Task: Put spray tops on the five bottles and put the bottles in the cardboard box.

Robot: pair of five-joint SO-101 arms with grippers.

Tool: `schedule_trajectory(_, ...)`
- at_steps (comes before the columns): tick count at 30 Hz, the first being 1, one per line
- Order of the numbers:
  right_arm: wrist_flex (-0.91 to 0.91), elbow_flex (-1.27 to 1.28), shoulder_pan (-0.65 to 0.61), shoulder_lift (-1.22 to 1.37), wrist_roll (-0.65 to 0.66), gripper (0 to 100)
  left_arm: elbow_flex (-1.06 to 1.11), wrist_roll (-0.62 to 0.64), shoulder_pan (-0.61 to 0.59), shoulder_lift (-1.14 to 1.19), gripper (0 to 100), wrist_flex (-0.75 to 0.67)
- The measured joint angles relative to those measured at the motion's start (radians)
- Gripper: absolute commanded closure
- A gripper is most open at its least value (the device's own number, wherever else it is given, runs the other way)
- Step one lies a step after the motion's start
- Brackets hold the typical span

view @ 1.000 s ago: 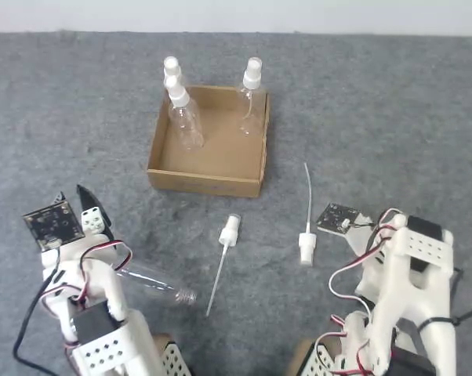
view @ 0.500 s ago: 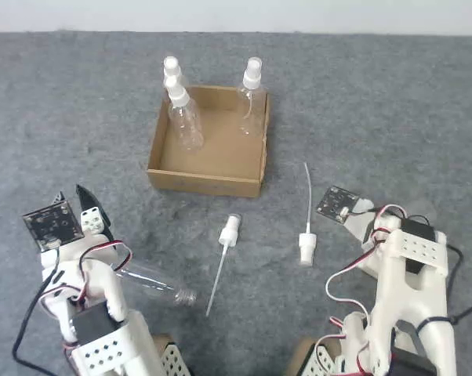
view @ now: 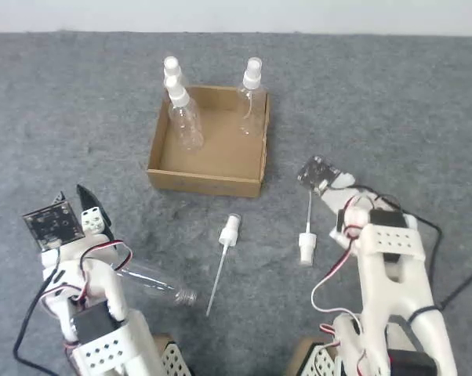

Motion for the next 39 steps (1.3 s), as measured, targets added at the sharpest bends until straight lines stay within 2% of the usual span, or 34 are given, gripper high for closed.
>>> schedule_trajectory(9, 0.328, -0.301, 0.054, 0.000, -0.014, 69.5, 0.000, 0.000, 0.000, 0.000, 91, 0.000)
schedule_trajectory(12, 0.377, -0.336, 0.072, 0.000, 0.009, 68.3, 0.000, 0.000, 0.000, 0.000, 91, 0.000)
schedule_trajectory(19, 0.516, -0.339, 0.087, 0.000, 0.184, 68.2, 0.000, 0.000, 0.000, 0.000, 91, 0.000)
schedule_trajectory(23, 0.528, -0.307, 0.084, 0.000, 0.272, 68.2, 0.000, 0.000, 0.000, 0.000, 91, 0.000)
schedule_trajectory(31, 0.305, -0.121, 0.092, 0.000, 0.318, 68.4, 0.000, 0.000, 0.000, 0.000, 91, 0.000)
schedule_trajectory(39, -0.015, 0.077, 0.190, 0.000, 0.319, 68.8, 0.000, 0.000, 0.000, 0.000, 91, 0.000)
